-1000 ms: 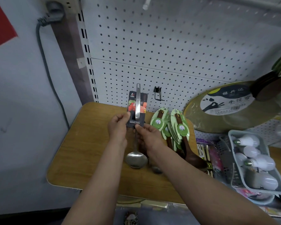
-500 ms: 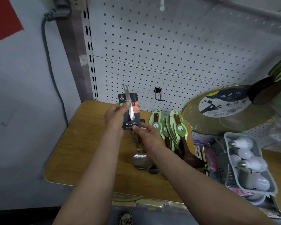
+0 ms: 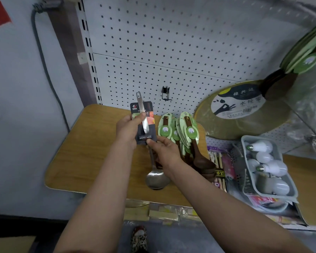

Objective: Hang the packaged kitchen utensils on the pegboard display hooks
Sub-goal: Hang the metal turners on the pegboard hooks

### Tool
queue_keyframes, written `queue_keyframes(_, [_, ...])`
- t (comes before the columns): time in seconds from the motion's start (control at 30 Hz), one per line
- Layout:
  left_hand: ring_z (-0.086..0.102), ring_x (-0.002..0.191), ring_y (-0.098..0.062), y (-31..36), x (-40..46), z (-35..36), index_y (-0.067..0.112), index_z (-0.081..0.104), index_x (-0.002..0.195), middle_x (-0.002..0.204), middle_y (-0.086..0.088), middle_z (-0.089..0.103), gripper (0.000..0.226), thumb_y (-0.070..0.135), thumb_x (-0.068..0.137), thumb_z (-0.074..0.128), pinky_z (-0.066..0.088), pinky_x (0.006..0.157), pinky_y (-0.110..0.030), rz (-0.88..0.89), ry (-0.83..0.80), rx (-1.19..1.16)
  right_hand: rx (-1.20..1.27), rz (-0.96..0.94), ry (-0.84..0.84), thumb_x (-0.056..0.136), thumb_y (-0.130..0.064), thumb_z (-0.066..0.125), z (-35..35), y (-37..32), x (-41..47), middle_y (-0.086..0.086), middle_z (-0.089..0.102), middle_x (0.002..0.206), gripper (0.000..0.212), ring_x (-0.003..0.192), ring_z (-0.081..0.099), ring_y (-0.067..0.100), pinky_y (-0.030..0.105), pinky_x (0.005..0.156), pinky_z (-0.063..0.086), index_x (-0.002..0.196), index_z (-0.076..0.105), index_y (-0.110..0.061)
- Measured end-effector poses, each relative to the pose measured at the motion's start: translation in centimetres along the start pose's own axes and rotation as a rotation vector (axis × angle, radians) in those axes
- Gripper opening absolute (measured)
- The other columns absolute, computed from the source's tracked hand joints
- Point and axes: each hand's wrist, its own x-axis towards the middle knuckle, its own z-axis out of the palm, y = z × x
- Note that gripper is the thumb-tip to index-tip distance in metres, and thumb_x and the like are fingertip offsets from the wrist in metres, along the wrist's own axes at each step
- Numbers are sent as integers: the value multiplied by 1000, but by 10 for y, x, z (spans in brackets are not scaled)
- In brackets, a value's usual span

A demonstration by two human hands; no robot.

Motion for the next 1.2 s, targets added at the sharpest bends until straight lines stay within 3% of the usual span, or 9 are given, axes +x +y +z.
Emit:
queue_keyframes(0.17, [73, 67, -22, -20, -45, 48, 13, 71, 93, 85, -9, 77, 8, 14, 88, 77, 61, 58, -37, 45, -80, 3, 53, -30, 52, 87, -20, 79, -56, -3, -39, 2, 76, 97, 27, 82, 68, 12, 26, 65, 52, 111, 66, -20])
queue_keyframes(0.3, [74, 71, -23, -43, -100, 104, 13, 71, 94, 87, -9, 77, 8, 13, 88, 77, 61, 63, -39, 91, -178, 6, 109, -81, 110, 85, -24, 82, -122, -1, -76, -1, 78, 89, 35, 78, 69, 10, 26, 66, 48, 116, 68, -16])
queue_keyframes(0.43, [73, 78, -24, -81, -168, 166, 12, 71, 98, 93, -10, 77, 12, 12, 87, 77, 60, 70, -39, 145, -233, 8, 278, -154, 123, 91, -10, 75, -195, 7, -128, -1, 75, 78, 9, 66, 68, 8, 20, 59, 51, 98, 70, -13])
queue_keyframes(0.53, [71, 74, -23, -119, -226, 211, 15, 71, 89, 83, -6, 76, 8, 10, 87, 77, 59, 70, -37, 174, -236, 8, 395, -184, 171, 92, -9, 73, -251, 23, -168, 12, 76, 90, 21, 76, 69, 20, 29, 69, 57, 110, 69, -1])
queue_keyframes(0.6, [69, 73, -24, -148, -263, 239, 13, 71, 91, 84, -8, 75, 7, 10, 88, 76, 59, 71, -38, 174, -269, 7, 457, -187, 200, 92, -9, 72, -292, 36, -195, 8, 76, 83, 27, 68, 70, 15, 24, 60, 55, 116, 66, 3])
queue_keyframes(0.77, [68, 63, -21, -219, -343, 312, 12, 70, 93, 79, -7, 74, 5, 10, 90, 73, 57, 57, -31, 102, -366, 11, 589, -214, 296, 91, -8, 73, -398, 61, -263, 8, 75, 86, 20, 73, 70, 15, 24, 63, 55, 109, 68, -1])
queue_keyframes(0.87, [69, 66, -23, -253, -385, 356, 12, 70, 93, 82, -9, 74, 7, 12, 88, 75, 58, 62, -35, 64, -415, 44, 601, -237, 374, 91, -8, 73, -453, 70, -296, 3, 77, 80, 8, 69, 71, 11, 23, 65, 54, 99, 72, -7])
queue_keyframes(0.97, [70, 74, -28, -283, -420, 400, 13, 70, 90, 86, -13, 75, 8, 12, 87, 77, 60, 73, -48, 18, -489, 66, 638, -249, 466, 90, -10, 75, -503, 77, -316, 1, 76, 82, 12, 69, 68, 9, 25, 71, 51, 102, 71, -8])
queue_keyframes(1.2, [67, 64, -23, -350, -476, 506, 12, 69, 90, 78, -9, 72, 6, 12, 89, 75, 58, 63, -37, -30, -624, 131, 789, -313, 630, 91, -9, 74, -618, 79, -342, 4, 75, 84, 5, 70, 68, 10, 23, 65, 52, 93, 72, -13])
